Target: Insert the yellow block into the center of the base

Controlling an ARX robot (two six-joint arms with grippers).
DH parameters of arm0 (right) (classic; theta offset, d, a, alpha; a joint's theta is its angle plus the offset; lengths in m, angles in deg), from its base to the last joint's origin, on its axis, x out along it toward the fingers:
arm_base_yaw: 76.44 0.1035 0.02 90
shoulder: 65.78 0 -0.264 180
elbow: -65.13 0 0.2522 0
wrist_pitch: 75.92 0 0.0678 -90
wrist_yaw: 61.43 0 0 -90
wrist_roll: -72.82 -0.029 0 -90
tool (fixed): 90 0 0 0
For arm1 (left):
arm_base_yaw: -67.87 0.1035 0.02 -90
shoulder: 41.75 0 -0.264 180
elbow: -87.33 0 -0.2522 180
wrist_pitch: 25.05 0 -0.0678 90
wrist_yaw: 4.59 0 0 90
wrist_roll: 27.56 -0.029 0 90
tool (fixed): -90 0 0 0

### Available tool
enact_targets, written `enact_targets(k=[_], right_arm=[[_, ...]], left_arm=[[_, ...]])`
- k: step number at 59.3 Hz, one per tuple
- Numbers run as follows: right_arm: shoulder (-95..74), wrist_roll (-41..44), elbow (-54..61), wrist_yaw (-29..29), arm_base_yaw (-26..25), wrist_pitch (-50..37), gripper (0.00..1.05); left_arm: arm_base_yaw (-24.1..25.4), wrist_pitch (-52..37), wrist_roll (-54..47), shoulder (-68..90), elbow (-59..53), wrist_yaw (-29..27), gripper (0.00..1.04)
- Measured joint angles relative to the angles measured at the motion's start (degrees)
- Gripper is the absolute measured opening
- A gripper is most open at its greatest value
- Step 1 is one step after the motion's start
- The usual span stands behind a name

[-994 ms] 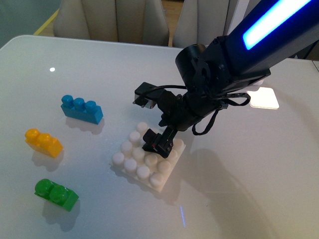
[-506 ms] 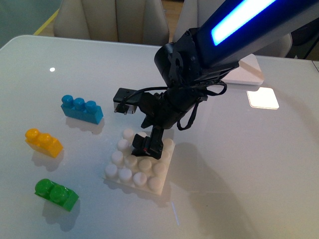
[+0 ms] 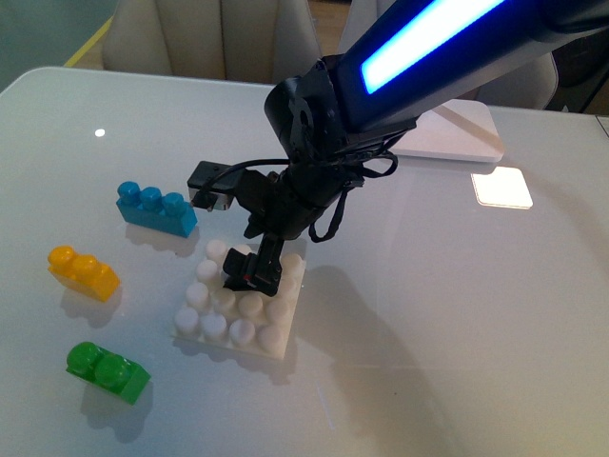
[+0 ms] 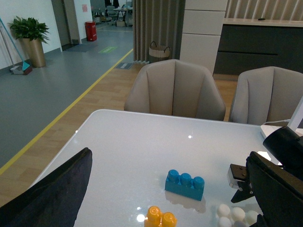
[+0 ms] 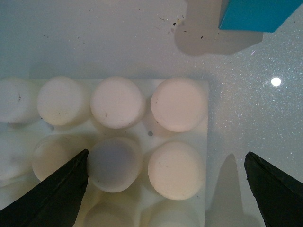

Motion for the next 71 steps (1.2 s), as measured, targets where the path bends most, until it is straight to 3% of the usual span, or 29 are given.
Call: enact_targets(k=[27,49,55,59,71], right_arm=[[4.39,-9.97,6.47,-3.48,-2.01,-11.91,0.96],[10.32,-11.26,12.37,-4.72,-2.51,-16.31,0.96],[13.29,-14.69,16.94,-5.25,-2.62,-23.19,0.96],[17.03,-20.9,21.9,-4.37,-3.15,-32.79,0.96],[29.05,-37.03,37.2,4.07,-4.35,-56.87,0.96]], left_arm=[[0.0,0.0,0.0,0.0,0.0,0.0,0.97],[0.0,0.0,0.0,0.0,0.0,0.0,0.97],[0.0,0.0,0.0,0.0,0.0,0.0,0.97],[0.0,0.0,0.0,0.0,0.0,0.0,0.97],[0.0,0.0,0.0,0.0,0.0,0.0,0.97]])
